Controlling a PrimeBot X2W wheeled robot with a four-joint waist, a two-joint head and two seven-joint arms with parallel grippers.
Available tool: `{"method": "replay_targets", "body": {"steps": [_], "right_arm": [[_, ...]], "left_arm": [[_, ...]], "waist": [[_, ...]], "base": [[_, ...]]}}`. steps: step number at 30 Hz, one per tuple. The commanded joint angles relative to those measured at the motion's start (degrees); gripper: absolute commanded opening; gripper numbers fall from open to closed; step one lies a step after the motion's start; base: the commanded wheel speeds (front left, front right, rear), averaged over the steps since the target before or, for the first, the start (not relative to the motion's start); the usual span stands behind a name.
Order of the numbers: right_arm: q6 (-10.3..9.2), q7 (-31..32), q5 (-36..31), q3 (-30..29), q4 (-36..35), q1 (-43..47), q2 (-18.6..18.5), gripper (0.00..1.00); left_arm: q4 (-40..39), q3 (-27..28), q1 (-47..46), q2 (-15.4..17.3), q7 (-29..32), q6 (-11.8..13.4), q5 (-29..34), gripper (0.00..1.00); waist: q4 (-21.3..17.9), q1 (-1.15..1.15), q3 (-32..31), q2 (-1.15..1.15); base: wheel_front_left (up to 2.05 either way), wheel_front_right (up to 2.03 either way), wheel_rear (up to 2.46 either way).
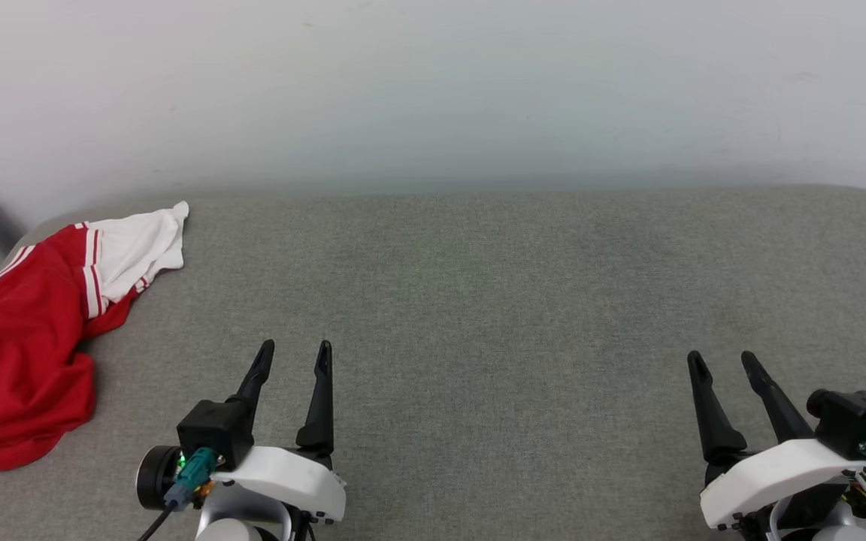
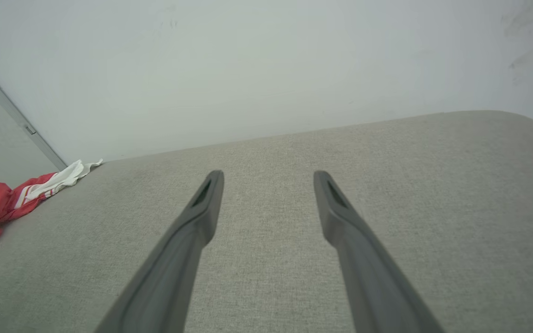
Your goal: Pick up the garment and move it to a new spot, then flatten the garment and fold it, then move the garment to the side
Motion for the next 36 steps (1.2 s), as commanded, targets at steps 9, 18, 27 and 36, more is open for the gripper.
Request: {"method": "replay_targets", "body": {"steps": [9, 18, 27, 36], "right_arm": [[-0.02, -0.4, -5.6, 0.3, -1.5, 0.2, 0.1, 1.0], [-0.02, -0.7, -8.4, 0.7, -1.9, 0.6, 0.2, 1.0], [-0.02, -1.1, -9.9, 0.9, -1.7, 0.8, 0.2, 1.0], [-0.02, -1.2, -8.8, 0.6, -1.4, 0.8, 0.2, 1.0]], "left_arm": [[1.0, -0.3, -1.0, 0.1, -1.6, 1.4, 5.1, 1.0], [1.8, -0.3, -0.8, 0.0, -2.5, 1.9, 8.0, 1.0], [2.4, 0.0, -0.8, -0.2, -3.1, 2.1, 9.3, 1.0], [2.8, 0.3, -0.6, -0.4, -3.1, 1.6, 7.7, 1.0]], "waist": [[0.3, 0.0, 0.0, 0.0], [0.5, 0.0, 0.0, 0.0], [0.6, 0.0, 0.1, 0.0], [0.6, 0.0, 0.1, 0.0]], "base": [[0.0, 0.0, 0.0], [0.0, 0.0, 0.0], [0.0, 0.0, 0.0], [0.0, 0.0, 0.0]]}}
